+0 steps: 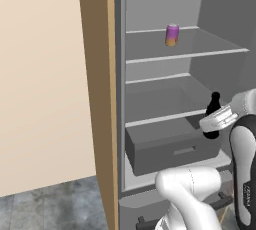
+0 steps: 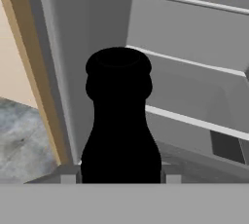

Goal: Open the fridge, grab two sodas, and place both sodas inside the bowl with ice on the dining counter.

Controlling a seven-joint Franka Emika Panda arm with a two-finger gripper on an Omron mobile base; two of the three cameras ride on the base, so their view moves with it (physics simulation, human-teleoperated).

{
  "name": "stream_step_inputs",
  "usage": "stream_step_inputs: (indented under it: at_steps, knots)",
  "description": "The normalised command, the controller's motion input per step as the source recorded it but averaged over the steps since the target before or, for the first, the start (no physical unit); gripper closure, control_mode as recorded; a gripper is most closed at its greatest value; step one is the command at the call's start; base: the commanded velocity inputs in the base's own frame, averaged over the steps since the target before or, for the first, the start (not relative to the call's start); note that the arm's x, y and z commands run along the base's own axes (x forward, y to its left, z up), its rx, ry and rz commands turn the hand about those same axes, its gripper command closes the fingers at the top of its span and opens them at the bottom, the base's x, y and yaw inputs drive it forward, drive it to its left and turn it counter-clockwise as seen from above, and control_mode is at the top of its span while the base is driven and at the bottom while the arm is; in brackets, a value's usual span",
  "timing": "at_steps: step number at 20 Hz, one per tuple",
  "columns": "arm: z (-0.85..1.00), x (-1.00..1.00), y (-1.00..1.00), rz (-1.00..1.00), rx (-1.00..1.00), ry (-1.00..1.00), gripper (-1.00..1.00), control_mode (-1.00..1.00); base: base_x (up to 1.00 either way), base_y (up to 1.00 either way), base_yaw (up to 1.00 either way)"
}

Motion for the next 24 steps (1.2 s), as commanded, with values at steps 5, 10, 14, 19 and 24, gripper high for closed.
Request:
stream_step_inputs:
  at_steps: [5,10,14,19,24]
  knots:
    - [-0.01,-0.90,0.05,0.00,0.00,0.00,1.00,-1.00,0.00,0.00,0.00]
    - [-0.06,-0.20,0.05,0.00,0.00,-0.01,1.00,1.00,-0.72,0.30,0.04]
    - [0.00,0.00,0.00,0.00,0.00,0.00,1.00,1.00,-0.97,0.83,0.01]
    - [0.00,0.00,0.00,0.00,0.00,0.00,1.00,1.00,-0.86,1.00,0.00]
    - [0.00,0.00,0.00,0.00,0.00,0.00,1.00,1.00,-0.66,1.00,-0.01]
